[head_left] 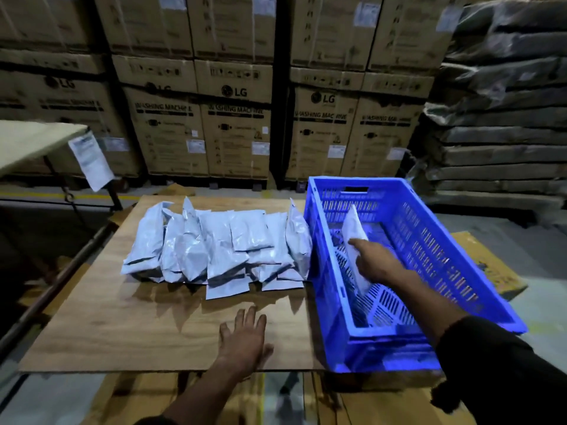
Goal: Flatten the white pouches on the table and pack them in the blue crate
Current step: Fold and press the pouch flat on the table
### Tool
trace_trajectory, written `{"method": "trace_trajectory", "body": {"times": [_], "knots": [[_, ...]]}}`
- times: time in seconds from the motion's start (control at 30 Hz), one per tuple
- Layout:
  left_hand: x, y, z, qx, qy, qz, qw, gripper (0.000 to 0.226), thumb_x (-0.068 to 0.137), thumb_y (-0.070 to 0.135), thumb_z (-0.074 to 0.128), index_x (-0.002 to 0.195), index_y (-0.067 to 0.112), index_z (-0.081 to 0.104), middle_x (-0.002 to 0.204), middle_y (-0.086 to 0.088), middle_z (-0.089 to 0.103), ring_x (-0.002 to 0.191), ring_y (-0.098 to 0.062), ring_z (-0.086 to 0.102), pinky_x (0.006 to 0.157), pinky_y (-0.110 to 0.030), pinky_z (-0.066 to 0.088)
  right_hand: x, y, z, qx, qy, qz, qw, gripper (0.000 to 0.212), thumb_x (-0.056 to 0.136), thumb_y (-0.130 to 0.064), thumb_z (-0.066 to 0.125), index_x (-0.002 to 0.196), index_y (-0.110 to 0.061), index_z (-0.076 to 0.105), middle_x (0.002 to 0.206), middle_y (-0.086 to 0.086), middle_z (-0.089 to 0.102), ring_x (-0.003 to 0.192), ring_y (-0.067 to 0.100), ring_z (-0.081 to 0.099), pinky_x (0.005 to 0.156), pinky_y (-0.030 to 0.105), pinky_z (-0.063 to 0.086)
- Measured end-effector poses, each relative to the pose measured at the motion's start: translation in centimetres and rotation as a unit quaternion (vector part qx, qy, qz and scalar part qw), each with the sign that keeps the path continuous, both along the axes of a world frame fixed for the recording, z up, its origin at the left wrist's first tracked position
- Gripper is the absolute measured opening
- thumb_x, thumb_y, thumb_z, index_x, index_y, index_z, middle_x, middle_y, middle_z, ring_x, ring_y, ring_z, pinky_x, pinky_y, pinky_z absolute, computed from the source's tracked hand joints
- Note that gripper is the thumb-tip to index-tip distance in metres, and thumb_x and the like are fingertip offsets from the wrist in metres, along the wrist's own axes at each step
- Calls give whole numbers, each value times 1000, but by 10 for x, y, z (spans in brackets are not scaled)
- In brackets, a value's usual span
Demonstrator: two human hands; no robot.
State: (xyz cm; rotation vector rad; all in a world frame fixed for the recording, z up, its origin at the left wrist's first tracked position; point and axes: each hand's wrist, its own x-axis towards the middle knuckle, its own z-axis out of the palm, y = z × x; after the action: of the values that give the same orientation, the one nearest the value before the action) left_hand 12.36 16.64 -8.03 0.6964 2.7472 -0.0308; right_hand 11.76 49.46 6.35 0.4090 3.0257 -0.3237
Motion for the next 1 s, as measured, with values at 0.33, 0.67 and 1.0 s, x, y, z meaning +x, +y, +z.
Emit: {"method": "trace_trajectory", "body": {"times": [0.33,0.67,1.0], "knots": [[-2,-2,4,-8,4,-2,1000,68,100,56,48,154,24,21,168,-6,2,153,-32,6,112,-63,26,-20,-6,-66,-17,-54,78,995,96,89,0,56,157,-11,-11,161,20,-24,132,49,44,101,48,44],[-4,-4,8,0,1,-9,1000,67,99,57,49,151,24,24,167,-5,6,152,-34,8,111,-64,27,-20,-13,-58,-76,-14,40,996,53,91,-26,63,130,0,39,120,28,61,110,44,59,82,41,46],[-3,-10,7,8,4,-23,1000,68,101,54,46,156,23,20,168,-5,2,153,-32,6,114,-62,23,-26,-13,-69,-107,-25,33,993,66,86,-59,27,118,-7,53,115,23,64,107,40,62,85,44,49]]}}
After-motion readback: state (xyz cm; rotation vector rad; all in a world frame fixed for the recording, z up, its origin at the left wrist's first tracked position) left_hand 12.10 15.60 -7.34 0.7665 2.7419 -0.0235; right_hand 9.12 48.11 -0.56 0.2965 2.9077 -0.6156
